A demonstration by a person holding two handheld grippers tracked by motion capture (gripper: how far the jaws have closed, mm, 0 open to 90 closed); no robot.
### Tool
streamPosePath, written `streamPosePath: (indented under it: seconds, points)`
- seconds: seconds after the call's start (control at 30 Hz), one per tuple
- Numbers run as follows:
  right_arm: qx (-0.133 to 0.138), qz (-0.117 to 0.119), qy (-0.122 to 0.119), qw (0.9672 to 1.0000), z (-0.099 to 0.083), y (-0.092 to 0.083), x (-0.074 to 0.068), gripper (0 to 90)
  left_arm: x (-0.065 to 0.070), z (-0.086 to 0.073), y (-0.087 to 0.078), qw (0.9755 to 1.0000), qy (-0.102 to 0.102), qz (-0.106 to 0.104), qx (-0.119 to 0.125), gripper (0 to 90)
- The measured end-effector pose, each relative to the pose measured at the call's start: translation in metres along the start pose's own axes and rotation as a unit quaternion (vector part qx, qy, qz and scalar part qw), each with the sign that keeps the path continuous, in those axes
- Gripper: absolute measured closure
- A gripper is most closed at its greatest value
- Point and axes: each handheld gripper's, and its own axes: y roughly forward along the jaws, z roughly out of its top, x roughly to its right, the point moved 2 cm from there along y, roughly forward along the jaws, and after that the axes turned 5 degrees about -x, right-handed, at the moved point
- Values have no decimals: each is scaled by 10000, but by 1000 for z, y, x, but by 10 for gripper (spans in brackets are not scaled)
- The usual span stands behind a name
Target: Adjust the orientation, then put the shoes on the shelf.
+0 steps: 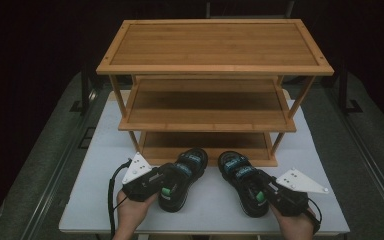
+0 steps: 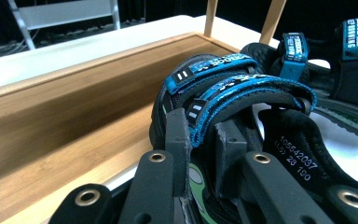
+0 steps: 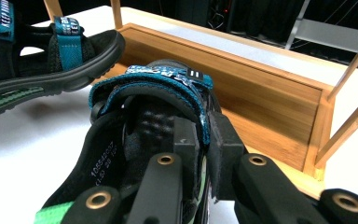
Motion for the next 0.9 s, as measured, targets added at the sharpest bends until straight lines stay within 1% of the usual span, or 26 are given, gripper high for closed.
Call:
streamPosePath:
  seconds: [0.2, 0.3, 0.47, 0.63, 0.73, 0.9]
  points:
    - [20, -69, 14, 10000, 0, 1, 1, 827, 0, 1, 2, 10000, 15, 25, 21, 790]
    - [47, -90, 18, 9999, 0, 1, 1, 827, 0, 0, 3, 10000, -14, 29, 43, 790]
    - [68, -166, 20, 9998, 0, 3, 1, 827, -1, 0, 3, 9999, -7, 98, 78, 789]
    - [110, -212, 15, 9997, 0, 5, 0, 827, -2, -1, 4, 9998, -44, 145, 126, 790]
    - [147, -253, -19, 9996, 2, 7, -2, 827, -2, -2, 7, 9997, -49, 207, 150, 789]
    - [173, -296, -5, 9994, 6, 15, -5, 827, -2, -2, 13, 9994, -110, 267, 207, 790]
